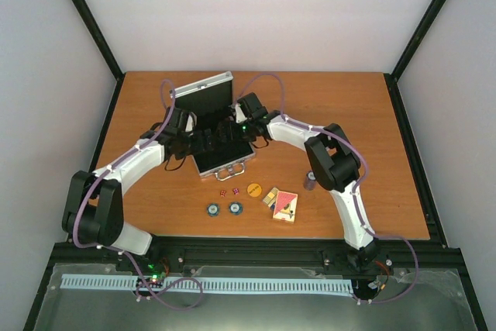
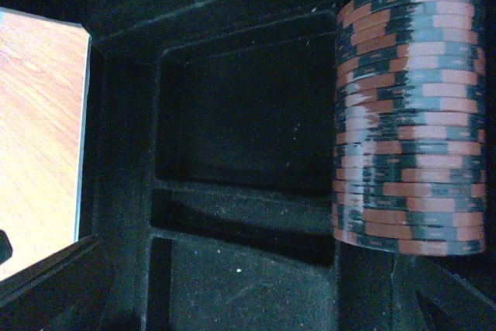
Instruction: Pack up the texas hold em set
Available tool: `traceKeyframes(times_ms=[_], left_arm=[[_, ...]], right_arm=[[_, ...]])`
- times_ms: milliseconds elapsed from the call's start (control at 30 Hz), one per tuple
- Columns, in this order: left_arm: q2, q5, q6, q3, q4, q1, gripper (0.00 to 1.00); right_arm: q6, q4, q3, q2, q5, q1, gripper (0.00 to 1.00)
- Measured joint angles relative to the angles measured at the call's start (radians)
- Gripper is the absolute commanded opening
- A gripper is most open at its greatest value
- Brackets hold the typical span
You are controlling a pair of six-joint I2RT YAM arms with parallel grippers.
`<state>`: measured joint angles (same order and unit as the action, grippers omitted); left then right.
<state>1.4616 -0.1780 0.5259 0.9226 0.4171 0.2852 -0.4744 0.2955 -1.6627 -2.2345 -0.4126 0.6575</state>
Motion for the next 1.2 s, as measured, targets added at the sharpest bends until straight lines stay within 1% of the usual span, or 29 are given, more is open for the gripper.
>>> traceKeyframes(times_ms=[333, 600, 800, 1000, 1200], left_arm=[[0.003, -0.010, -0.016, 0.000, 0.001, -0.011, 1.00], [0.003, -0.010, -0.027, 0.000, 0.003, -0.011, 1.00], [0.003, -0.006, -0.028, 0.000, 0.011, -0.011, 1.00], [-0.020, 0.013, -0.029, 0.002, 0.035, -0.012, 1.00], [-0.065, 0.040, -0.037, 0.063, 0.137, -0.013, 1.00]], right_arm=[[-0.058, -0.105, 0.008, -0.016, 0.035, 0.000, 1.00], [-0.054, -0.113, 0.028, -0.005, 0.031, 0.000, 1.00], [-0.011, -0.027, 0.072, 0.068, 0.034, 0.000, 1.00], [0.060, 0.090, 0.102, 0.212, 0.069, 0.000, 1.00], [0.175, 0.234, 0.143, 0.333, 0.181, 0.007, 1.00]])
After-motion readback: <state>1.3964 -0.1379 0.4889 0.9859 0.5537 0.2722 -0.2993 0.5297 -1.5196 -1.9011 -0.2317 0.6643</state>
